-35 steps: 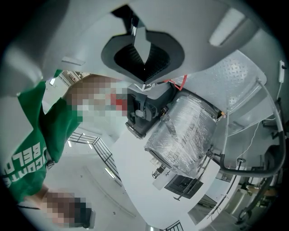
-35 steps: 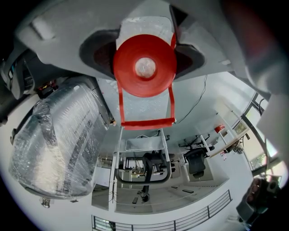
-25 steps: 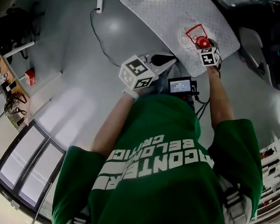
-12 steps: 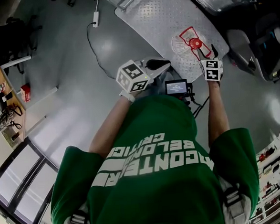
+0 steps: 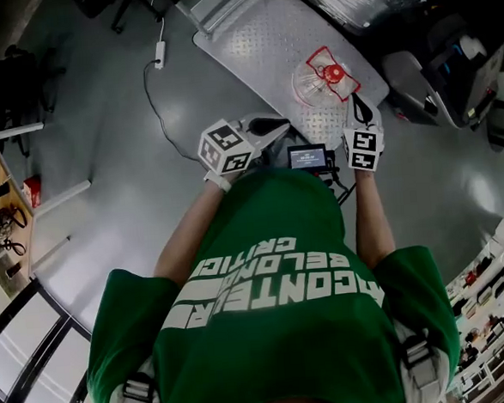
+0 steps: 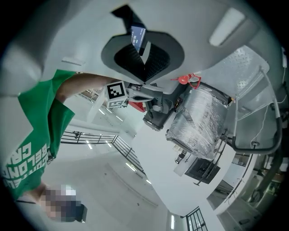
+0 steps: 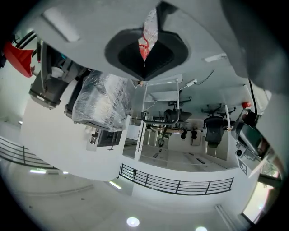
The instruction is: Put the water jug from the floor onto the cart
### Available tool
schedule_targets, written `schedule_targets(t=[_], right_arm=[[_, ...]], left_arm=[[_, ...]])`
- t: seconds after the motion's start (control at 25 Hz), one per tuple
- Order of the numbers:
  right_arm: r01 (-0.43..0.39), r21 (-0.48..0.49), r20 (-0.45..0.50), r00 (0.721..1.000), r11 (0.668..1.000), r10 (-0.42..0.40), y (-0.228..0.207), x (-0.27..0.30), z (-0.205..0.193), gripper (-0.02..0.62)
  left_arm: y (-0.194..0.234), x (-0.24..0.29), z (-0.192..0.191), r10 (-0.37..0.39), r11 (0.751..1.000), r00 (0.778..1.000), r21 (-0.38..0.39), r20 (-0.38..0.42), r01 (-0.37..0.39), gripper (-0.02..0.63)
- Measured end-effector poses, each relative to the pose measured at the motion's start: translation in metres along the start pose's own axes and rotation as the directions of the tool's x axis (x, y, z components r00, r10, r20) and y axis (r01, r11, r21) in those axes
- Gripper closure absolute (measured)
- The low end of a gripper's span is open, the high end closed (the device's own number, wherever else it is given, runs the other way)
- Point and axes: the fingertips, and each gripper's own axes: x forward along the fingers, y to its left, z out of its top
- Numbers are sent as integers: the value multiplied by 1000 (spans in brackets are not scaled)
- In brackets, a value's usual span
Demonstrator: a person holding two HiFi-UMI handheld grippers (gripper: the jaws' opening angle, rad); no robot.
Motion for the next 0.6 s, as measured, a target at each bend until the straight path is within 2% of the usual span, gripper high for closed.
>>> schedule_targets(t=[0.24, 0.4, 0.6], right_arm=[[13, 14, 14, 1000, 1000, -13, 27, -54, -4, 601], [53, 32, -20, 998, 998, -53, 29, -89, -27, 603], [56, 63, -23, 998, 996, -55, 35, -128, -36, 603]], left_arm=[[-27, -17, -19, -37, 999, 999, 23, 12, 37, 594], [-42, -26, -32, -56, 998, 998, 27, 15, 55, 594], [-65, -27, -36, -91, 996, 995, 23, 39, 91, 594]])
